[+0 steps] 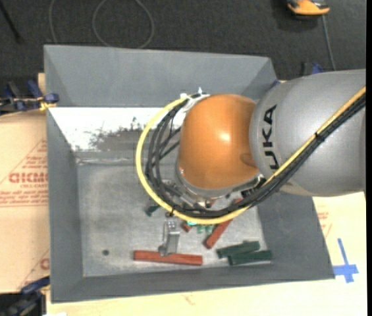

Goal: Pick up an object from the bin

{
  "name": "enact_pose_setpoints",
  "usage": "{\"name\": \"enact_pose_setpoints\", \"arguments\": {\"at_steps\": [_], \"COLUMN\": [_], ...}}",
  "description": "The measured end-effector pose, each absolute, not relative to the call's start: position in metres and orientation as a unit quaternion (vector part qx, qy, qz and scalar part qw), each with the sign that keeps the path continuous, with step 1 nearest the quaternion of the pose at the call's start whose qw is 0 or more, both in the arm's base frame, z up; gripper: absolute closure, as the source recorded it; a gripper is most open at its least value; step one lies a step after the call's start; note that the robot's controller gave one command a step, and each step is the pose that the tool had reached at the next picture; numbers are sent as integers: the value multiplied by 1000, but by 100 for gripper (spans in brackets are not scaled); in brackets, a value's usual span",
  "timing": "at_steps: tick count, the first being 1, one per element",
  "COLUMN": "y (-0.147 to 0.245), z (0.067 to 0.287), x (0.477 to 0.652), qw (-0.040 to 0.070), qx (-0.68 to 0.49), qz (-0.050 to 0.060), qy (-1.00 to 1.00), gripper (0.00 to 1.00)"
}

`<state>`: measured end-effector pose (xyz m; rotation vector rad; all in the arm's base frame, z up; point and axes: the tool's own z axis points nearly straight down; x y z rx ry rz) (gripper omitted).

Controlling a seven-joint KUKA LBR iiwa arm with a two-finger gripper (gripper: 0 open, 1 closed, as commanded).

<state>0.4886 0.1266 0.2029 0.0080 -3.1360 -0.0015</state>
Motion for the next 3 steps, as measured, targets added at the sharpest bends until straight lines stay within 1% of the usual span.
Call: {"name": "enact_pose_setpoints", "arguments": {"at_steps": [1, 2, 3], "y": [111, 112, 87], "z": [71, 74, 244], "x": [490, 492, 492], "qw": [2, -1, -5], "qx": [-57, -59, -68], "qz": [0, -2, -2], "qy": [-998, -998, -998], "gripper": [0, 100, 100]}}
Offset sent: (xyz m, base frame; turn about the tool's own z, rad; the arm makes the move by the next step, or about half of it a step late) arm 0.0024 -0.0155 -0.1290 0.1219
